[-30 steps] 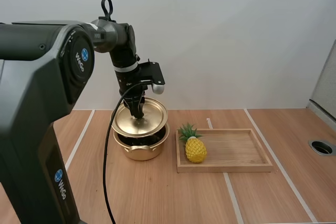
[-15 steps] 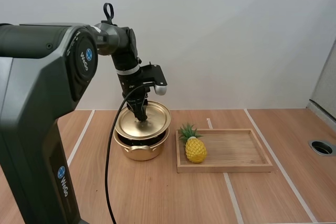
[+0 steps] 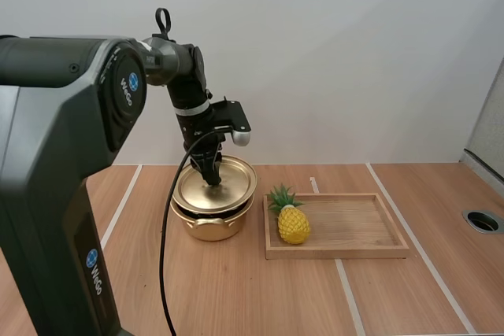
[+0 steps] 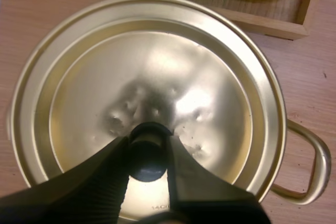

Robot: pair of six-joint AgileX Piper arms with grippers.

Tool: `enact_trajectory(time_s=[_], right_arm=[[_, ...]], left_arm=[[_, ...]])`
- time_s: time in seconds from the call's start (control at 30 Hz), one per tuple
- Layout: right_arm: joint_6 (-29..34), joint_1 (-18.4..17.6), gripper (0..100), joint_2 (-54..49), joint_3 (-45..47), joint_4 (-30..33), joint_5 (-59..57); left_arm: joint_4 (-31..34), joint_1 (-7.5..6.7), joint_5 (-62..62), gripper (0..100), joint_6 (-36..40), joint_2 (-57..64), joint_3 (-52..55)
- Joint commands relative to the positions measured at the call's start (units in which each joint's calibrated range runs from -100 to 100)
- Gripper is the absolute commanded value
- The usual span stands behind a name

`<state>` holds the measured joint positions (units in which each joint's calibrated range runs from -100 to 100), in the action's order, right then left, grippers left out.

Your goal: Open the pot, put the grape inside, and close it

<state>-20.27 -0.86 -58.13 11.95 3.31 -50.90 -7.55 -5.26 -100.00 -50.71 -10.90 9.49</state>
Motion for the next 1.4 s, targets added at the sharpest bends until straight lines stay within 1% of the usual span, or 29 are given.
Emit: enact_trajectory(time_s=[0.0,0.23,0.43,0.77,0.8,0.83,0.87,0.93,0.97,1.0,1.2,1.37], right_arm=[[0.10,0.20,0,-0.73,-0.82,0.41,0.08],[0.10,0.20,0,-0.73,-0.82,0.41,-0.12],[0.10,0.20,0,-0.73,-0.82,0.41,-0.31],[0.10,0.20,0,-0.73,-0.82,0.41,-0.31],[0.10,0.20,0,-0.73,-0.82,0.41,-0.31],[0.10,0.20,0,-0.73,-0.82,0.41,-0.31],[0.10,0.20,0,-0.73,-0.82,0.41,-0.31],[0.10,0.20,0,-0.73,-0.82,0.41,-0.31],[0.10,0.20,0,-0.73,-0.82,0.41,-0.31],[0.10,0.20,0,-0.73,-0.82,0.41,-0.31],[0.10,0.20,0,-0.73,-0.82,-0.02,-0.30],[0.10,0.20,0,-0.73,-0.82,-0.02,-0.30]], left_arm=[[-0.40,0.08,0.00,0,0.67,0.04,0.13],[0.00,0.08,0.00,0,2.11,-2.52,0.13],[2.11,0.08,0.00,0,2.99,-4.01,0.13],[2.11,0.08,0.00,0,4.10,-4.12,0.13],[2.11,0.08,0.00,4,4.41,-4.12,0.13],[2.11,0.08,0.00,12,4.81,-3.98,0.13],[2.11,0.08,0.00,25,5.23,-3.72,0.13],[2.00,0.08,0.00,61,5.86,-3.09,0.13],[2.00,0.08,0.00,87,7.00,-2.59,0.13],[2.00,0.08,0.00,100,8.24,-2.32,0.01],[2.14,0.08,0.00,100,10.82,0.22,-2.62],[2.22,0.08,0.00,100,12.66,4.99,-7.80]])
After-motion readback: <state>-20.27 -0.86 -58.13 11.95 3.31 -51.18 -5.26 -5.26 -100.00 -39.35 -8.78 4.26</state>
